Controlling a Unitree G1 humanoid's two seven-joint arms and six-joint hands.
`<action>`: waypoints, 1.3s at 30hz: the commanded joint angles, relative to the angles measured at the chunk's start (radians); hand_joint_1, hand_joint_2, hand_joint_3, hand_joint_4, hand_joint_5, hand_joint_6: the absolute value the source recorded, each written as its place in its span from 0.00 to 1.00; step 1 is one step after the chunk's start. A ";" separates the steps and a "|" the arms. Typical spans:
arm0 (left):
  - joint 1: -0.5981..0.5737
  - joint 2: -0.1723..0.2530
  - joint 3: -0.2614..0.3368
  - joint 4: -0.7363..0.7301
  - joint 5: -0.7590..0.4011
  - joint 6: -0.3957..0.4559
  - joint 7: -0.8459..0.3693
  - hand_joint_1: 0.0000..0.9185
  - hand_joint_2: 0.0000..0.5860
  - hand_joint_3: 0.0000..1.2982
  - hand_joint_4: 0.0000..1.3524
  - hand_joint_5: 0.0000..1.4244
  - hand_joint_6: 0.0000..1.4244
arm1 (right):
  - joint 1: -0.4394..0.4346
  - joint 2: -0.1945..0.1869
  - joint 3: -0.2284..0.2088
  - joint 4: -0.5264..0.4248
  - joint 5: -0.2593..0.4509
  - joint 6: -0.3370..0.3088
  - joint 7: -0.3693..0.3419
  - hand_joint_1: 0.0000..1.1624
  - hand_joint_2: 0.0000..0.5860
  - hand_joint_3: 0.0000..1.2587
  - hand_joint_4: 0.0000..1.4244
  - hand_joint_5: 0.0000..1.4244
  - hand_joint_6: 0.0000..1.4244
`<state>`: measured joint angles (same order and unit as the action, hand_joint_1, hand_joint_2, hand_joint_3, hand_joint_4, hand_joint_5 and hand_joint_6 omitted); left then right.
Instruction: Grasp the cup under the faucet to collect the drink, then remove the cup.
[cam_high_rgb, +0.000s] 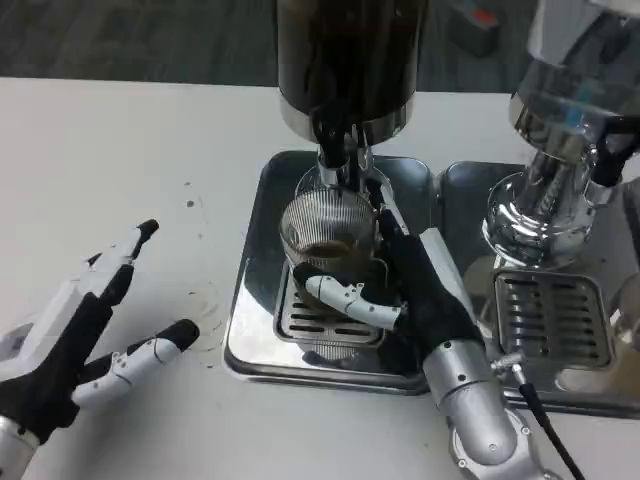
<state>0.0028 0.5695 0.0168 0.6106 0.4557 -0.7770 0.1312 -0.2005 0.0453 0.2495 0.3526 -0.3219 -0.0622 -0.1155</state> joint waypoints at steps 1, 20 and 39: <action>0.020 0.011 -0.006 -0.013 -0.008 0.001 0.007 0.00 0.24 0.01 0.00 0.02 0.00 | -0.005 0.011 0.007 0.028 0.013 0.007 0.013 0.66 0.33 0.00 0.01 0.04 0.10; 0.018 0.016 -0.006 -0.013 -0.020 0.001 0.000 0.00 0.24 0.02 0.00 0.02 0.00 | -0.001 0.026 0.000 0.032 0.011 0.000 -0.038 0.76 0.38 0.24 0.26 0.23 0.31; 0.002 0.017 -0.016 0.002 -0.025 -0.007 -0.011 0.00 0.24 0.02 0.00 0.02 0.00 | 0.008 0.040 -0.010 0.024 0.028 -0.062 -0.115 0.86 0.39 0.37 0.34 0.31 0.41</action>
<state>0.0137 0.5736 0.0150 0.6078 0.4381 -0.7770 0.1307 -0.2090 0.0581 0.2449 0.3829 -0.3066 -0.1039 -0.2114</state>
